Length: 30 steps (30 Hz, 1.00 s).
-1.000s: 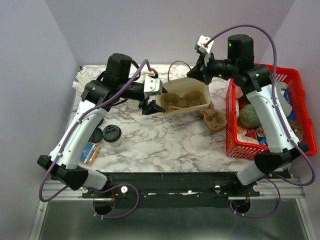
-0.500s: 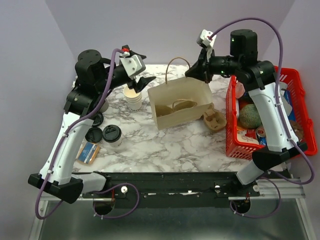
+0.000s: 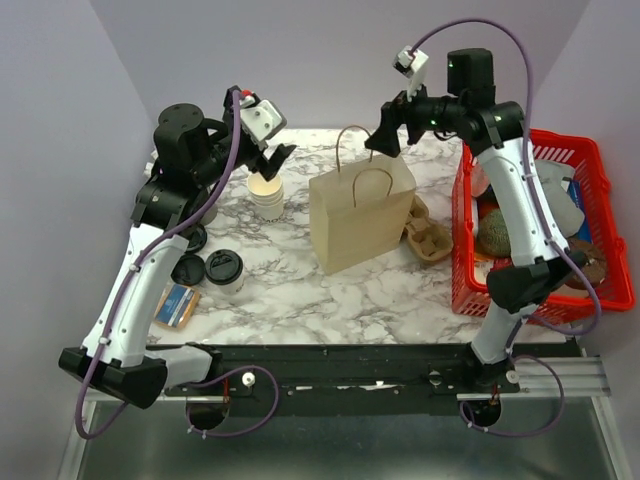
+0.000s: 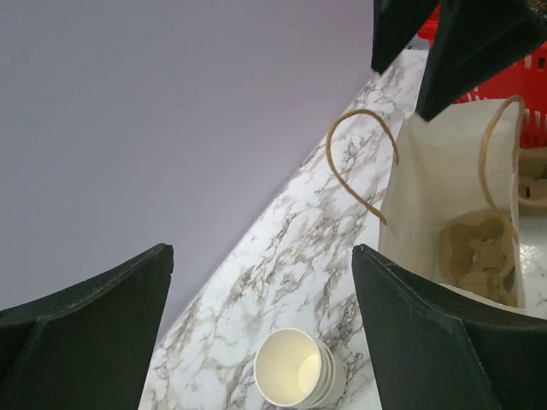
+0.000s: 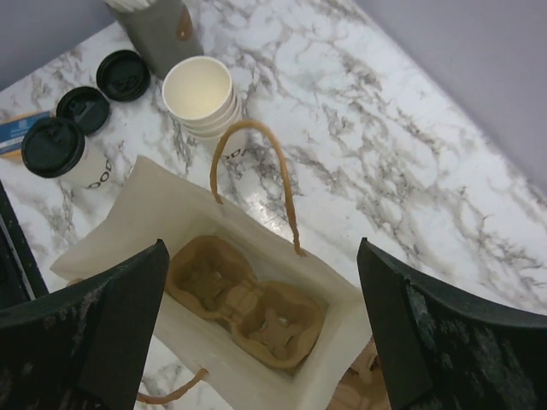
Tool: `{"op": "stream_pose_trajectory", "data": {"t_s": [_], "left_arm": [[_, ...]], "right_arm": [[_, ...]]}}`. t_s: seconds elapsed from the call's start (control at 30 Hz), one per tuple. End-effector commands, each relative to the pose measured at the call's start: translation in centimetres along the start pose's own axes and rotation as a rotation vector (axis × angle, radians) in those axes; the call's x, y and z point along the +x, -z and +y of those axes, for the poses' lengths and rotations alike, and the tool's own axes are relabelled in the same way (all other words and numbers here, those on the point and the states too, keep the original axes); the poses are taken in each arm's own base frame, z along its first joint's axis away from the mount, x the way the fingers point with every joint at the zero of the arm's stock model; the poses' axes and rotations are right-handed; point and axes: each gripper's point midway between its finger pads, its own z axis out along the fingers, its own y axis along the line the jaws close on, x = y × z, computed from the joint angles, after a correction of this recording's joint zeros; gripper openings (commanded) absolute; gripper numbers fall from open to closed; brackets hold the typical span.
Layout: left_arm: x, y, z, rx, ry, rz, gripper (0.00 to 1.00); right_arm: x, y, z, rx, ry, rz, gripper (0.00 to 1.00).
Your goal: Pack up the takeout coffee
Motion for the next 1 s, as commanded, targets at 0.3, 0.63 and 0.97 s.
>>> {"op": "stream_pose_trajectory", "data": {"t_s": [0.3,0.63,0.97], "left_arm": [[18.4,15.1,-9.0,0.226,0.15,0.8,0.99],[24.3,15.3,-10.2,0.414,0.108,0.996,0.99],[27.2,16.9,-10.6,0.621,0.014,1.104,0.99]], "right_arm": [[-2.1,5.4,5.1,-0.059,0.181,-0.132,1.0],[-0.4,4.6,7.2,-0.205,0.166,-0.117,1.0],[0.6,4.7,7.6,-0.221,0.157,-0.099,1.0]]}}
